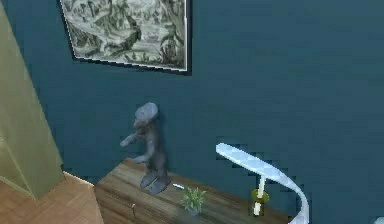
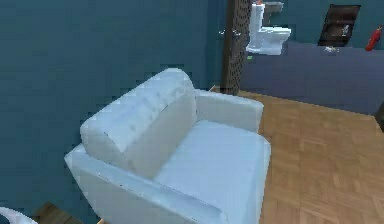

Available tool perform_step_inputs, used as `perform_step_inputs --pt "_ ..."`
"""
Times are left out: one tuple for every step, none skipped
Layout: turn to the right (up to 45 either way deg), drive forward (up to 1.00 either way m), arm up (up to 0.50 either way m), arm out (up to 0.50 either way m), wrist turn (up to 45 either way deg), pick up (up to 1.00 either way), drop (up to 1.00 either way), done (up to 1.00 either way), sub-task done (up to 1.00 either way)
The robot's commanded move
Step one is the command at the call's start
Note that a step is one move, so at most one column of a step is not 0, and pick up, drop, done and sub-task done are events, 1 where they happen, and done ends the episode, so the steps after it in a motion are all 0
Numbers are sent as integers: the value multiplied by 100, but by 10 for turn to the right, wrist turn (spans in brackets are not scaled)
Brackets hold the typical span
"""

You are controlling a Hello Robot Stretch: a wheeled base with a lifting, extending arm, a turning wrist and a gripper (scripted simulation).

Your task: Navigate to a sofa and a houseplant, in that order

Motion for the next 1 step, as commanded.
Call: perform_step_inputs --pt "0 0 0 0 0 0 0 100 0"
